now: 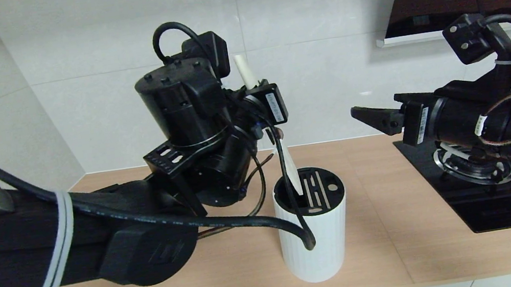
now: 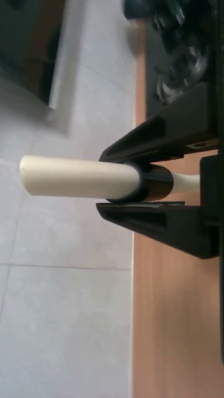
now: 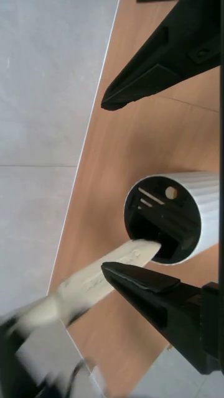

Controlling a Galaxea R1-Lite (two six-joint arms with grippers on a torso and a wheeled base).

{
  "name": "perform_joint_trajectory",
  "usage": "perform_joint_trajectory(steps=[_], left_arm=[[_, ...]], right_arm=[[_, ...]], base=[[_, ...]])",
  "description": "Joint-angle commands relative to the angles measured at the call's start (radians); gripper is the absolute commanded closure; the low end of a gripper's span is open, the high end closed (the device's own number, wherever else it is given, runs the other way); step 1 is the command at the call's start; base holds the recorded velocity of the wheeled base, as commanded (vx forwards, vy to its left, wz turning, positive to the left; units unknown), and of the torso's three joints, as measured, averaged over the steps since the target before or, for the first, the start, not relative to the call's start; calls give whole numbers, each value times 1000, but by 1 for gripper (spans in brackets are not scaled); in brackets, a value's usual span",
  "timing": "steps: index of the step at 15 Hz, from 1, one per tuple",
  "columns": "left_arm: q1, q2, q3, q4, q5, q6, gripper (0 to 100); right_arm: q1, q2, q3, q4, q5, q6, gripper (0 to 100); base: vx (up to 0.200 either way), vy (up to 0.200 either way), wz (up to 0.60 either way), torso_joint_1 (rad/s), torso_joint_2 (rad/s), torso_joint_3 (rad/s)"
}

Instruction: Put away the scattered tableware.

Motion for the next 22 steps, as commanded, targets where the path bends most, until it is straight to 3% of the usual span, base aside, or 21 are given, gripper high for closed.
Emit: perform_joint_trajectory(steps=[1, 11, 15, 22], left_arm=[[-2, 34, 12, -13, 1, 15, 100], [-9, 134, 6, -34, 7, 35, 100], [-34, 200, 3, -119, 46, 92, 100], [-63, 172, 7, -122, 89, 92, 100]], right_arm=[[1, 14, 1, -1, -1, 0, 0], [1, 25, 2, -1, -1, 1, 0], [1, 27, 4, -1, -1, 1, 0], [1, 25, 6, -1, -1, 0, 0]], base=[[0, 0, 0, 0, 0, 0], [0, 0, 0, 0, 0, 0], [0, 0, 0, 0, 0, 0], [0, 0, 0, 0, 0, 0]])
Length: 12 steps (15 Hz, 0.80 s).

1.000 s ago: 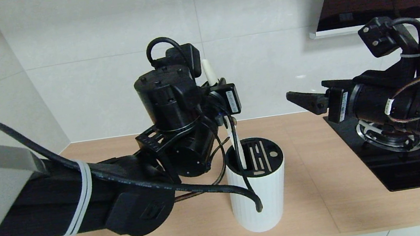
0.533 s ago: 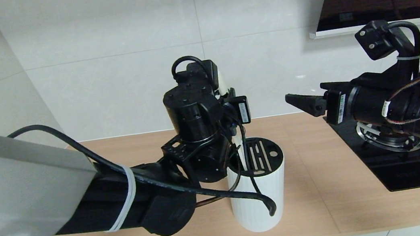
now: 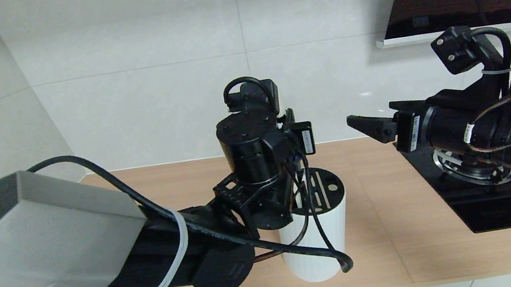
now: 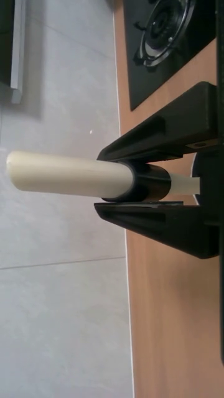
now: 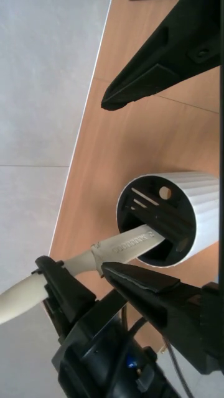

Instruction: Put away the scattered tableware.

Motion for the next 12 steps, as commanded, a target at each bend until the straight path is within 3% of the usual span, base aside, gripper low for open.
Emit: perform_joint_trajectory(steps=[1, 12], left_arm=[[-6, -51, 4, 5, 2, -1, 100], [-23, -57, 18, -24, 3, -3, 100]], right_arm=[[0, 1, 0, -1, 0, 0, 0], [2, 1, 2, -1, 0, 0, 0]], base=[[0, 0, 0, 0, 0, 0], [0, 0, 0, 0, 0, 0]])
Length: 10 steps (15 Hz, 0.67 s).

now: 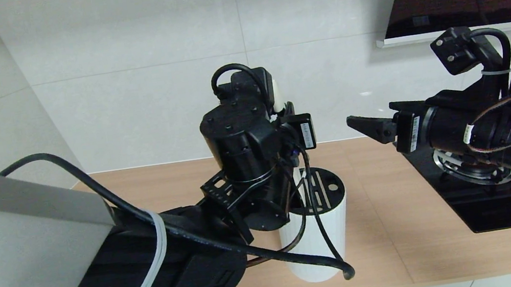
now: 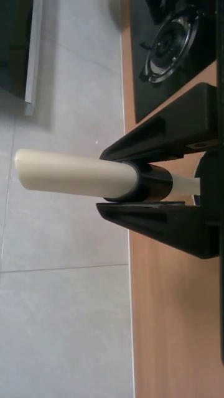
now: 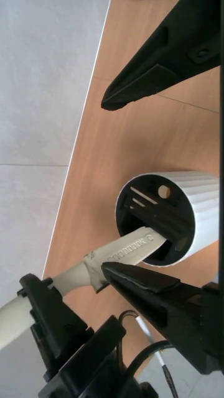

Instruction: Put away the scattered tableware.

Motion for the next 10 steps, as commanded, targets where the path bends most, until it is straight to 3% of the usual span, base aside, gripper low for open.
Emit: perform_joint_trajectory(steps=[1, 10], left_arm=[[-1, 25, 4, 2, 2, 0, 100], [-14, 152, 38, 8, 6, 0, 100]], right_arm=[[0, 0, 0, 0, 0, 0, 0], [0, 1, 4, 0, 2, 0, 0]], base=[[0, 0, 0, 0, 0, 0], [0, 0, 0, 0, 0, 0]])
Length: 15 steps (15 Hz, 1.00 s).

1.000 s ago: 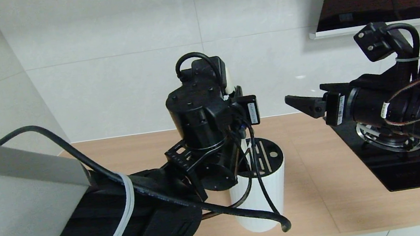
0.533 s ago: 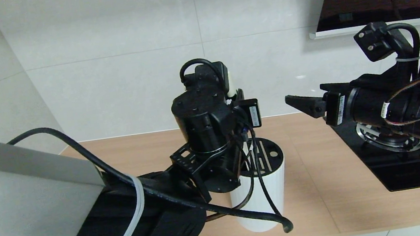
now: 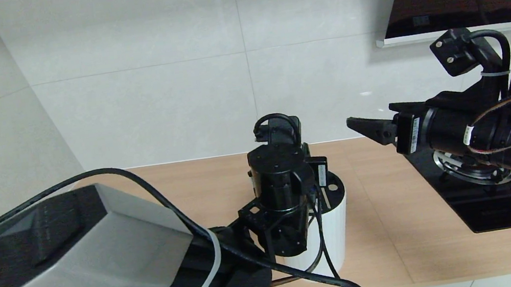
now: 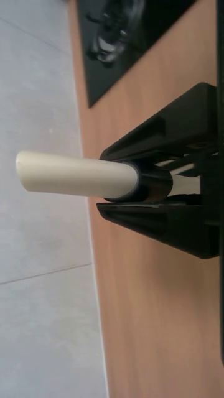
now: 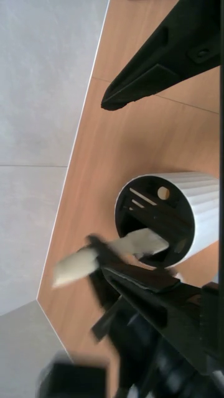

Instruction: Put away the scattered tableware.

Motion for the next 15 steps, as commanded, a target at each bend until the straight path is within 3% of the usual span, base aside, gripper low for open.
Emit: perform_joint_trajectory(steps=[1, 7, 8, 15], left_arm=[[-1, 23, 3, -2, 1, 0, 100], [1, 33, 3, -1, 2, -2, 100], [1, 36, 1, -1, 4, 0, 0], [-1, 29, 1, -5, 7, -2, 0]], right_arm=[[0, 1, 1, -1, 0, 0, 0], [2, 1, 1, -1, -1, 0, 0], [2, 1, 1, -1, -1, 0, 0], [2, 1, 2, -1, 0, -2, 0]], base=[[0, 0, 0, 0, 0, 0], [0, 0, 0, 0, 0, 0], [0, 0, 0, 0, 0, 0], [0, 0, 0, 0, 0, 0]])
